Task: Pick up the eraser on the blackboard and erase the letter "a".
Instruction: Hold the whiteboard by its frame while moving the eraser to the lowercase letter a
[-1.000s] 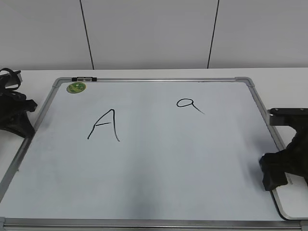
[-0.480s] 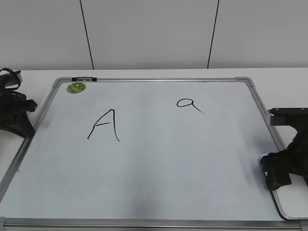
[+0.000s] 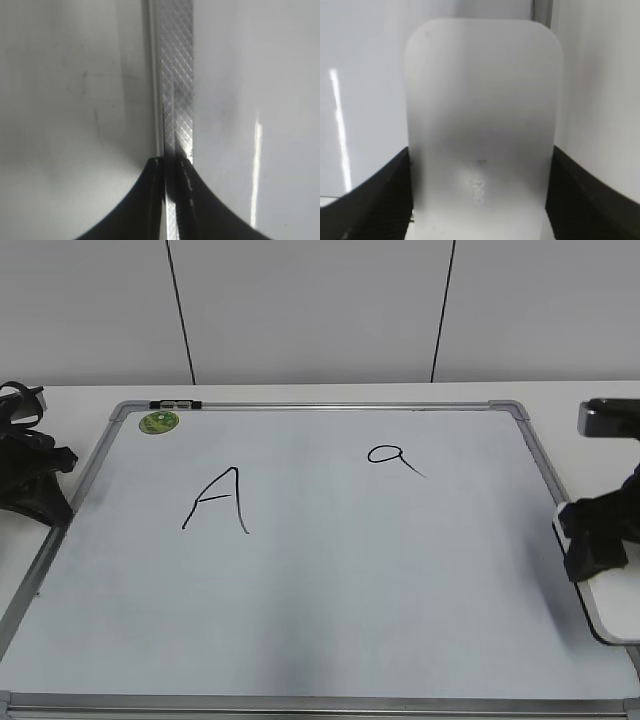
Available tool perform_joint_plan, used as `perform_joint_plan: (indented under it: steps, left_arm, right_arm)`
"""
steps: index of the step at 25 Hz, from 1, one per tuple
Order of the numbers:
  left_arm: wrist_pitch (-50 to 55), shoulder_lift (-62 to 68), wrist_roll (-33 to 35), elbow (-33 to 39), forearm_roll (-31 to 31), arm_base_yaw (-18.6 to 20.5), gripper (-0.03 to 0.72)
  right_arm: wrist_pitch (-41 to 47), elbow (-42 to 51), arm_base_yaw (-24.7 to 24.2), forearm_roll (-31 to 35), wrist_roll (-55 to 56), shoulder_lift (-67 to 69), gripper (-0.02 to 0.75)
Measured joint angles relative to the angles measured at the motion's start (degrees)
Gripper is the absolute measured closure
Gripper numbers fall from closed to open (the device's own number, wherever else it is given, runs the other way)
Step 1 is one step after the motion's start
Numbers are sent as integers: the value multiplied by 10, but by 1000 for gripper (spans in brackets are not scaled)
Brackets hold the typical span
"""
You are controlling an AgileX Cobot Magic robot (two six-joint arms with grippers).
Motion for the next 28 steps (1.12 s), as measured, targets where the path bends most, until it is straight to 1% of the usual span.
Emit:
perform_joint_plan:
  steps: [5, 11, 19, 25, 28]
  left_arm:
    - [0, 0, 0, 0, 0, 0, 657]
    - [3, 0, 0, 0, 0, 0, 657]
    - [5, 0, 0, -1, 0, 0, 657]
    - [7, 0, 0, -1, -1, 0, 657]
    - [7, 0, 0, -1, -5, 0, 657]
  right_arm:
    - [29, -90, 0, 0, -14, 3, 204]
    - [69, -210, 0, 2, -41, 77, 204]
    - [111, -385, 0, 7, -59, 242, 204]
    - [188, -546, 0, 26, -69, 378, 204]
    - [211, -620, 0, 42, -78, 437, 204]
